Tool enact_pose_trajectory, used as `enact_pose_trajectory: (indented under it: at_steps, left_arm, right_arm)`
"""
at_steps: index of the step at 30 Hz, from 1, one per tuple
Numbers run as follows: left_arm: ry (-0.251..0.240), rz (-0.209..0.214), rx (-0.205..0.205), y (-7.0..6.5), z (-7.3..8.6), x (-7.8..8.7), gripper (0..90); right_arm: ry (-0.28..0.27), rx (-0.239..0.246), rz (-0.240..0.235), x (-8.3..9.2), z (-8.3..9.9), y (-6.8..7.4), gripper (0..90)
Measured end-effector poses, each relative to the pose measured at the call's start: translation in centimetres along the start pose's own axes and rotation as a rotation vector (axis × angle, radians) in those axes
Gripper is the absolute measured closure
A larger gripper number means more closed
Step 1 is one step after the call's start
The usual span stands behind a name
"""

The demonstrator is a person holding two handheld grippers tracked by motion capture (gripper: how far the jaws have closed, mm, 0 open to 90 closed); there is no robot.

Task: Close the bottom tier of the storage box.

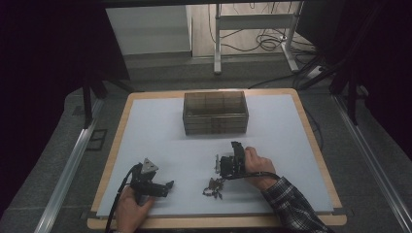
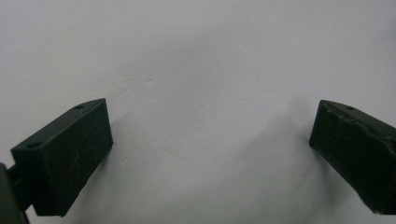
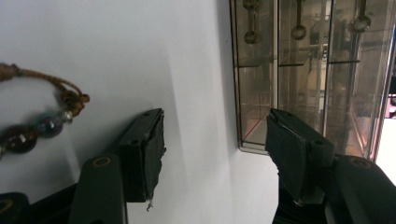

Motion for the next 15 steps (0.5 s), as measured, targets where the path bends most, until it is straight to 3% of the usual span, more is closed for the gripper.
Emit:
enact_pose_trajectory:
  at_steps: [2,10,15]
  left_arm:
    - [0.0,0.0,0.0,0.0,0.0,0.0,0.0]
    - [0.0,0.0,0.0,0.0,0.0,0.0,0.0]
    - [0.001,0.0,-0.001,0.0,0.0,0.0,0.0]
  right_arm:
    - [-0.018,0.006,-0.005,-0.4,-0.3,0.1,36.9]
    - [-0.006,0.051,0.014,-0.7,-0.9,0.2,38.1]
    - [-0.003,0.07,0.048,-1.1,-1.3,0.3,40.2]
Point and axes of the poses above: each handheld gripper's, and its own axes: x roughly backward along the jaws, z roughly out of its underside, y roughly to its left, the point moved 4 cm from there along -x, roughly forward along the jaws, and after that the axes turned 8 degrees about -x, right-handed, at the moved point
